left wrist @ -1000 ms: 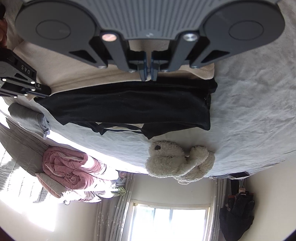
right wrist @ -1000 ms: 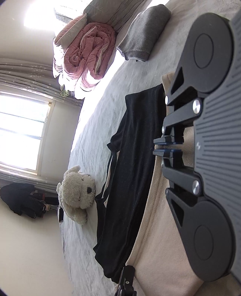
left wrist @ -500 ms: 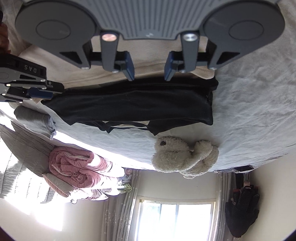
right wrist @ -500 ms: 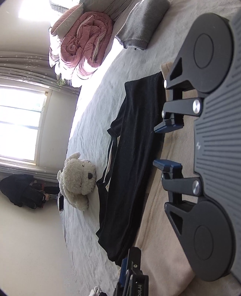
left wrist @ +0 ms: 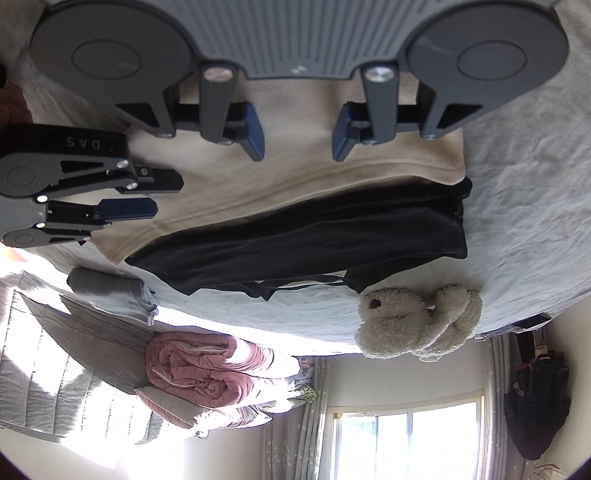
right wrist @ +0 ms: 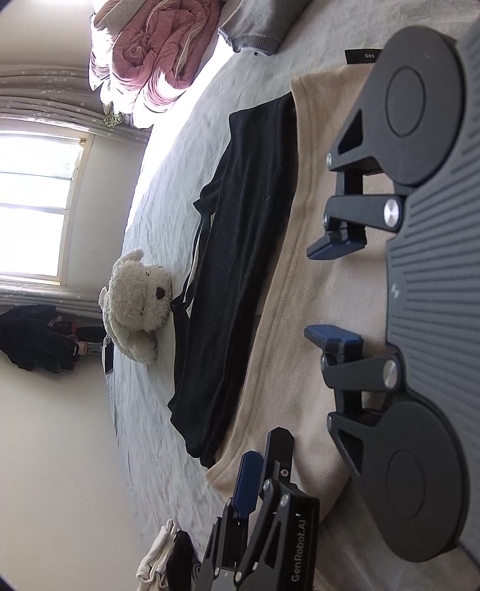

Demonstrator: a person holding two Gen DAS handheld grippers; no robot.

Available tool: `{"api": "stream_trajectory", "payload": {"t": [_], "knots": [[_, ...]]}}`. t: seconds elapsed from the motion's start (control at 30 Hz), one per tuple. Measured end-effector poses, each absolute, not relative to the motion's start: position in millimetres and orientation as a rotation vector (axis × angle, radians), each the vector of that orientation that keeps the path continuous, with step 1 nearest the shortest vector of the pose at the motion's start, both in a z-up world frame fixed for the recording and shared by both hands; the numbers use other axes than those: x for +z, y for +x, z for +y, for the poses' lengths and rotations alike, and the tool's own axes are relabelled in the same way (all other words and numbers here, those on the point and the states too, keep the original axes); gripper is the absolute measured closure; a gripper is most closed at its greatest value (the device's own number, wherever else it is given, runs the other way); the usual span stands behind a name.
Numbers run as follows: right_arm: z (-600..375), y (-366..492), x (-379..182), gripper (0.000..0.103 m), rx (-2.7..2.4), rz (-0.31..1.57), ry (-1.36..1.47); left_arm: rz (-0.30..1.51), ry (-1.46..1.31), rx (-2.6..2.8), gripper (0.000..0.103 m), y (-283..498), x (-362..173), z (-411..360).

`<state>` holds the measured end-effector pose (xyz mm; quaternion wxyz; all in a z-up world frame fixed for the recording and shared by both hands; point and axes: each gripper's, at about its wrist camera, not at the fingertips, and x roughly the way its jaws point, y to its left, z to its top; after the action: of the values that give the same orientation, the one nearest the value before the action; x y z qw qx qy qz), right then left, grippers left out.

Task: Fold clothes
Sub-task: 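Withdraw both grippers from the folded beige sweatshirt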

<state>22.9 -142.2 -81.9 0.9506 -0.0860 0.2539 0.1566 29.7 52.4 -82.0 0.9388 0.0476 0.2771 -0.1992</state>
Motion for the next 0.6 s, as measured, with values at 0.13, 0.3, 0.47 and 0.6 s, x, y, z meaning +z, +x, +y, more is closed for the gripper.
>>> {"api": "stream_trajectory", "payload": {"t": [0.13,0.3,0.47,0.6], "knots": [[-136.3,9.9,-76.1,0.060,0.389,0.512,-0.145,0.568,0.128,-0.446,0.061,21.5,-82.9,48.2],[-121.5,1.3,-89.5,0.061,0.416,0.534,-0.215,0.571,0.166,-0.496,0.062,11.2,-84.1,43.1],[-141.5,1.9,-90.5,0.058,0.413,0.555,-0.170,0.577,0.161,-0.493,0.062,6.9,-85.2,55.6],[-158.1,-1.1,-90.7,0.058,0.415,0.565,-0.134,0.576,0.146,-0.474,0.062,2.9,-85.9,74.1]]}}
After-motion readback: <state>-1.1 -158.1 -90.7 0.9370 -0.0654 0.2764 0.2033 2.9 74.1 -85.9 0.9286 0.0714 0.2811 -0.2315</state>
